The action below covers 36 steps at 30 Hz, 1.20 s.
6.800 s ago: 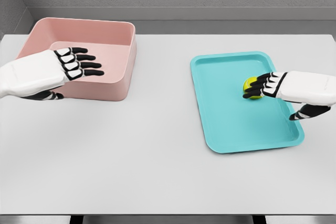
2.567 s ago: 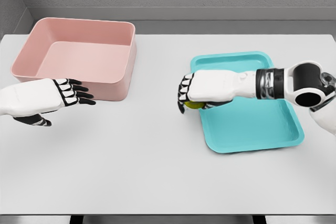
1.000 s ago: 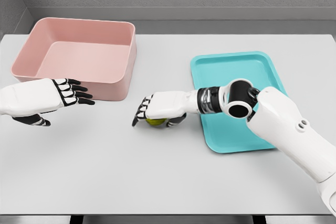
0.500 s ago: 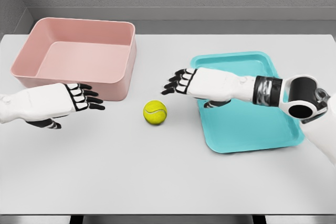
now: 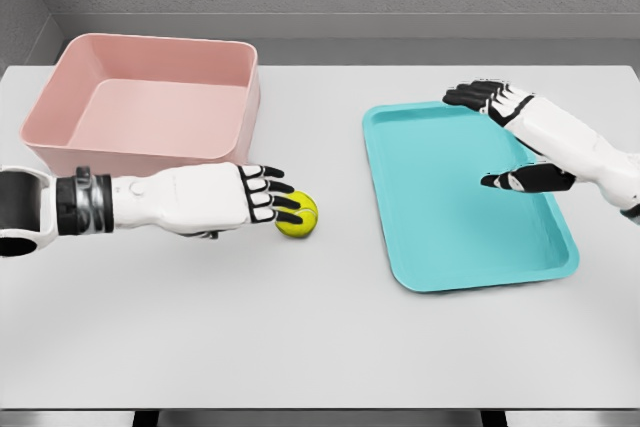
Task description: Put the tennis from the blue tray into the pink basket with both arms
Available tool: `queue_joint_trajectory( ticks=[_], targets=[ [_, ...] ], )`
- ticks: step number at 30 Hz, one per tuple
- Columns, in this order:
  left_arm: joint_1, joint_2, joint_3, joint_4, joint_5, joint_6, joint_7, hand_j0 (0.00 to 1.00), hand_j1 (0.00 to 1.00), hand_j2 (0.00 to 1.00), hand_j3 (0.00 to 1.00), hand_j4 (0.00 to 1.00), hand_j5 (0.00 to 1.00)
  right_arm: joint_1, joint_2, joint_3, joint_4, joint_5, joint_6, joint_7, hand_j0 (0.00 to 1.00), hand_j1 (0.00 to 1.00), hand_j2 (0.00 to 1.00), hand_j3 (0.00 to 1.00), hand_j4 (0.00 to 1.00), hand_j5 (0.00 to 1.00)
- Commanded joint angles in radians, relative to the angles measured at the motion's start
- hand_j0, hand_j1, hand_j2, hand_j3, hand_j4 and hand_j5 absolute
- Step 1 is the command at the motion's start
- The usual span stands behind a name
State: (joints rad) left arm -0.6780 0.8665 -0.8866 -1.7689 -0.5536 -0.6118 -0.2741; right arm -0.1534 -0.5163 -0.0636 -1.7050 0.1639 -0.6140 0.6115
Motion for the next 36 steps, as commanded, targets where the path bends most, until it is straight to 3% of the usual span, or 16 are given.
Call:
queue_joint_trajectory(
  ticks=[1, 4, 13, 24, 36],
  targets=[
    [-0.011, -0.053, -0.067, 0.026, -0.003, 0.001, -0.005, 1.0, 1.0, 1.0, 1.0, 1.0, 1.0, 0.009, 0.068, -0.021, 0.002, -0.017, 0.003, -0.001, 1.0, 1.0, 1.0, 1.0, 1.0, 1.0],
    [-0.045, -0.083, -0.089, 0.069, -0.002, 0.001, -0.013, 1.0, 1.0, 1.0, 1.0, 1.0, 1.0, 0.071, 0.101, -0.136, 0.002, -0.017, 0.003, -0.001, 1.0, 1.0, 1.0, 1.0, 1.0, 1.0],
    [-0.089, -0.13, -0.124, 0.15, 0.011, 0.001, -0.011, 1.0, 1.0, 1.0, 1.0, 1.0, 1.0, 0.086, 0.107, -0.205, 0.054, -0.017, 0.003, -0.001, 1.0, 1.0, 1.0, 1.0, 1.0, 1.0],
    [-0.137, -0.208, -0.146, 0.273, 0.024, 0.001, -0.013, 1.0, 1.0, 1.0, 1.0, 1.0, 1.0, 0.081, 0.105, -0.206, 0.077, -0.015, 0.003, -0.001, 1.0, 1.0, 1.0, 1.0, 1.0, 1.0],
    [-0.14, -0.238, -0.163, 0.298, 0.021, 0.001, -0.013, 1.0, 1.0, 1.0, 1.0, 1.0, 1.0, 0.078, 0.105, -0.206, 0.09, -0.014, 0.003, -0.001, 1.0, 1.0, 1.0, 1.0, 1.0, 1.0]
  ],
)
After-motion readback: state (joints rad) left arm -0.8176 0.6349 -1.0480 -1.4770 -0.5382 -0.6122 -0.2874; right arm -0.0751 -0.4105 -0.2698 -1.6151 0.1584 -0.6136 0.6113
